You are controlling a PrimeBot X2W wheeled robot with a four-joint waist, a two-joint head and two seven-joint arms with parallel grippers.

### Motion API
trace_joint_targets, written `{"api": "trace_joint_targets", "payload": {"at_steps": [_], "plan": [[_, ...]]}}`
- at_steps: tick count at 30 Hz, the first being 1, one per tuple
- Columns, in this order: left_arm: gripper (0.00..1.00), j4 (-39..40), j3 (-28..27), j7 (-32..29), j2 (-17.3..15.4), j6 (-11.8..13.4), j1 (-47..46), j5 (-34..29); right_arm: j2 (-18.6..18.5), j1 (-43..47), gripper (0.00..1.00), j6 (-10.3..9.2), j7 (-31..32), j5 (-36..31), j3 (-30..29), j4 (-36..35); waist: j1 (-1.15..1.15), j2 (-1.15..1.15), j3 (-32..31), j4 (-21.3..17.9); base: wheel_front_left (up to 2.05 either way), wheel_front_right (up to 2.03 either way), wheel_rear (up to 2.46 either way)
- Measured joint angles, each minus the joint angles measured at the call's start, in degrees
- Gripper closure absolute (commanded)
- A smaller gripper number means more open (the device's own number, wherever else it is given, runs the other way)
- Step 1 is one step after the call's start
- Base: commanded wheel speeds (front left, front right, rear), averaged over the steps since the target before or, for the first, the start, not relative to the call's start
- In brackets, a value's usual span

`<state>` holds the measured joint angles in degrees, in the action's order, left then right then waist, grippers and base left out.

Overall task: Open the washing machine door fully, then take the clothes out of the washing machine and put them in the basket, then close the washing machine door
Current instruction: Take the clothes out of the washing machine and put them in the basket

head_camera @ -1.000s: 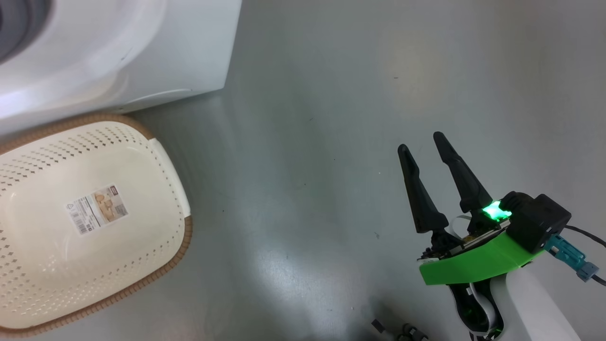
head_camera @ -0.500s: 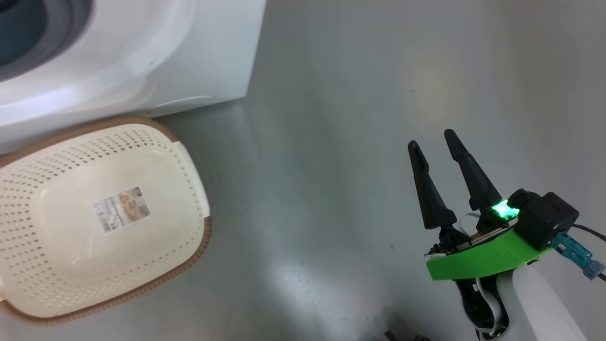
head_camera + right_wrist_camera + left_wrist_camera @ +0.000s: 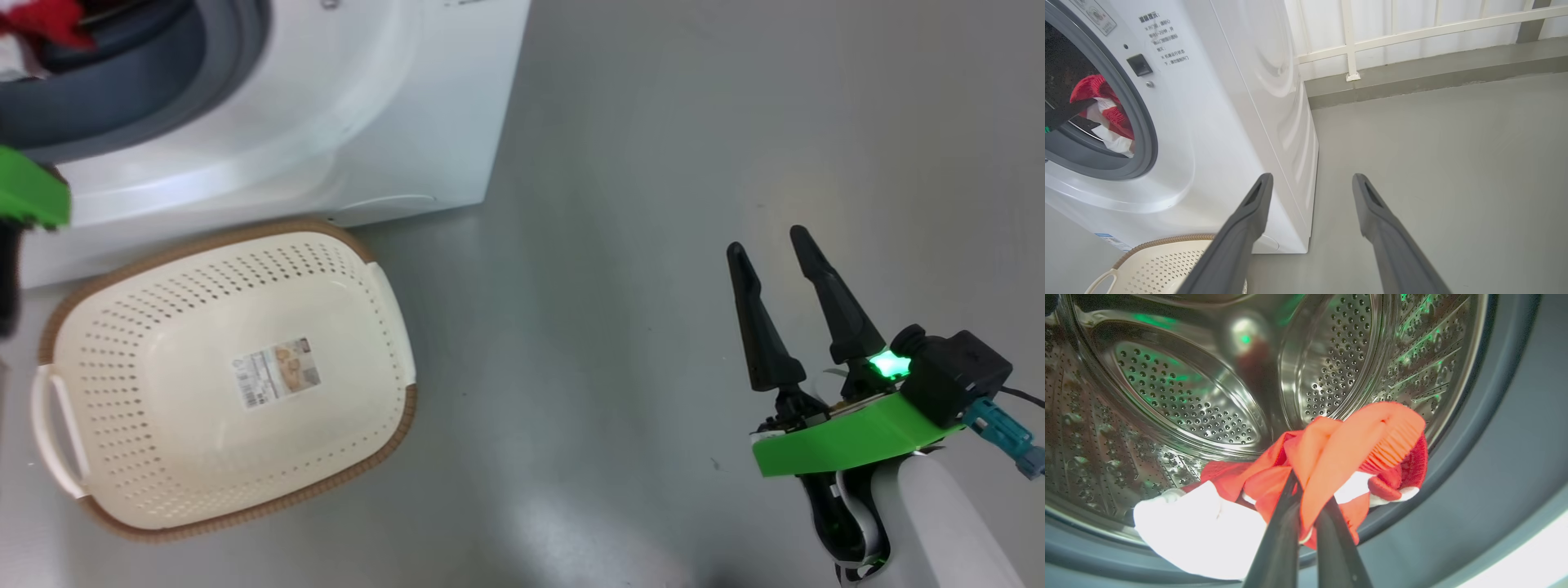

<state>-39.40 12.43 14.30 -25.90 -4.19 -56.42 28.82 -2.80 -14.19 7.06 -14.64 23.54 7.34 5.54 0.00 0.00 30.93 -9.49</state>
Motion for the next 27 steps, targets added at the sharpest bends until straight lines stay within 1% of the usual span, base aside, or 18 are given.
{"api": "trace_joint_targets", "payload": {"at_steps": [4,8,13,14,16,20,23,27], "plan": [[1.0,5.3,-7.4,0.0,3.2,-1.3,6.1,-3.8,0.0,0.1,0.0,0.0,0.0,-0.4,-1.0,0.3,0.0,0.0,-1.4,1.2,0.0,0.0,0.0],[1.0,11.3,-14.2,0.0,7.4,-2.4,11.8,-6.9,0.0,1.0,0.0,0.0,0.0,-0.4,-1.6,0.3,0.0,0.0,-2.7,2.2,0.0,0.0,0.0],[1.0,18.4,-19.2,0.0,11.7,-2.9,18.3,-10.1,0.0,2.2,0.0,0.0,0.0,-0.4,-2.3,0.5,0.0,0.0,-3.9,3.2,0.0,0.0,0.0],[1.0,18.4,-19.2,0.0,11.7,-2.9,18.3,-10.1,0.0,2.2,0.0,0.0,0.0,-0.4,-2.3,0.5,0.0,0.0,-3.9,3.2,0.0,0.0,0.0],[1.0,21.6,-20.3,0.0,13.0,-3.0,20.2,-10.3,0.0,2.3,0.0,0.0,0.0,-0.4,-2.6,0.5,0.0,0.0,-4.2,3.5,0.0,0.0,0.0],[1.0,28.3,-21.1,0.0,14.3,-3.0,23.4,-10.1,0.0,2.3,0.0,0.0,0.0,-0.4,-2.7,0.6,0.0,0.0,-4.5,4.1,0.0,0.0,0.0],[1.0,32.6,-22.0,0.1,14.8,-3.0,25.1,-10.1,0.0,2.3,0.0,0.0,0.0,-0.4,-2.7,0.5,0.0,0.0,-4.4,4.3,0.0,0.0,0.0],[1.0,35.6,-22.1,0.4,15.1,-3.0,27.0,-10.0,0.0,2.3,0.0,0.0,0.0,-0.4,-2.8,0.5,0.0,0.0,-4.2,4.5,0.0,0.0,0.0]]}}
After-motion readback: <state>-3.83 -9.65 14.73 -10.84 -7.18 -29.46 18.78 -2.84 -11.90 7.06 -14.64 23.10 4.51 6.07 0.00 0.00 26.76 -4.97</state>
